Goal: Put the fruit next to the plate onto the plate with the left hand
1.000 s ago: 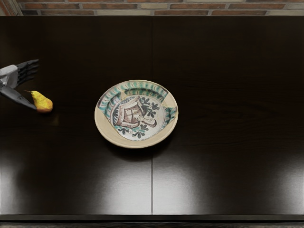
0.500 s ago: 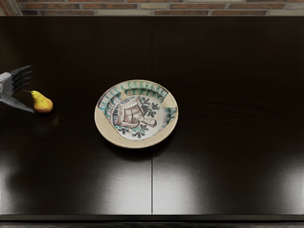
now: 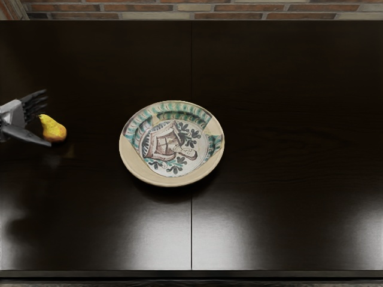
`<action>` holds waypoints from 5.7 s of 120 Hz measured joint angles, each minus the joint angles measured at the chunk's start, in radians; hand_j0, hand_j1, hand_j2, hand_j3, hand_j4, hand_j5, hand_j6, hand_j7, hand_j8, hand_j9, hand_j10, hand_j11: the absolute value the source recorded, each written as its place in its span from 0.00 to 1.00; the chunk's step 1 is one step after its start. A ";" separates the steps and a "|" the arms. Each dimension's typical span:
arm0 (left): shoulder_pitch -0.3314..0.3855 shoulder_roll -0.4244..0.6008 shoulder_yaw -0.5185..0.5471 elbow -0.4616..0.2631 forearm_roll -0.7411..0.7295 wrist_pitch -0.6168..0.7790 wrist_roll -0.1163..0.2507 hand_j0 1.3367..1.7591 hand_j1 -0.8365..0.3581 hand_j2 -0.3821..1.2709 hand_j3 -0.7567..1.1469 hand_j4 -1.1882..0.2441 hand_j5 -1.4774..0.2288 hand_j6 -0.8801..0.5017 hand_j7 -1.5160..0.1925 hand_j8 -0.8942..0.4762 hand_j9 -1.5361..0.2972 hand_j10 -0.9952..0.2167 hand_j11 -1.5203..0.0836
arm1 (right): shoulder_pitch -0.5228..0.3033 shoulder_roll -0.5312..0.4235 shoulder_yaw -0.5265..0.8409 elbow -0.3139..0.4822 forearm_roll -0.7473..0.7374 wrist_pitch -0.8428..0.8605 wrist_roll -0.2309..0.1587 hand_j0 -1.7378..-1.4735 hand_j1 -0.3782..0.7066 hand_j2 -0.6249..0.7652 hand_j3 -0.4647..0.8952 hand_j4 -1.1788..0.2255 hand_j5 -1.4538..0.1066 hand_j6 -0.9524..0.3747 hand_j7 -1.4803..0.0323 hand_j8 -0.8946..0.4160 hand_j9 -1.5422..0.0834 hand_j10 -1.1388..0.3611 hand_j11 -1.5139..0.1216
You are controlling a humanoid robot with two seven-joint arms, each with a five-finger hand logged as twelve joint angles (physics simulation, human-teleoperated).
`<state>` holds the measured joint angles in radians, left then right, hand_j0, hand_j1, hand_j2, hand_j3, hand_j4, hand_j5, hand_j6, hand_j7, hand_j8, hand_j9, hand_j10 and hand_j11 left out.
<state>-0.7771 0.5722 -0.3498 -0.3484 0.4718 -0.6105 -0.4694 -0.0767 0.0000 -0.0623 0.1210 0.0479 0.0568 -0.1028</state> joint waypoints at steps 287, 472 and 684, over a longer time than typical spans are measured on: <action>0.010 -0.032 -0.004 -0.017 0.010 0.000 -0.016 0.76 0.42 0.30 0.40 0.43 0.43 0.22 0.45 0.23 0.43 0.38 0.49 | 0.000 0.000 0.000 0.000 0.000 0.000 -0.001 0.30 0.05 0.45 0.34 0.82 0.91 0.70 0.96 0.66 0.93 0.74 0.91; -0.048 -0.034 0.000 -0.051 -0.036 -0.002 -0.010 0.73 0.18 0.34 0.40 0.25 0.15 0.04 0.17 0.15 0.17 0.50 0.22 | 0.000 0.000 0.000 0.000 0.000 0.000 -0.001 0.30 0.05 0.45 0.34 0.82 0.91 0.70 0.96 0.66 0.93 0.74 0.91; -0.103 -0.129 0.031 -0.707 -0.010 -0.001 0.060 0.74 0.21 0.34 0.40 0.25 0.23 0.04 0.25 0.06 0.24 0.30 0.25 | 0.000 0.000 0.000 0.000 0.000 0.000 -0.002 0.30 0.05 0.45 0.34 0.82 0.91 0.70 0.96 0.66 0.93 0.74 0.91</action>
<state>-0.8805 0.4429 -0.3191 -1.0551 0.4617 -0.6112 -0.4099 -0.0767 0.0000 -0.0627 0.1207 0.0476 0.0568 -0.1043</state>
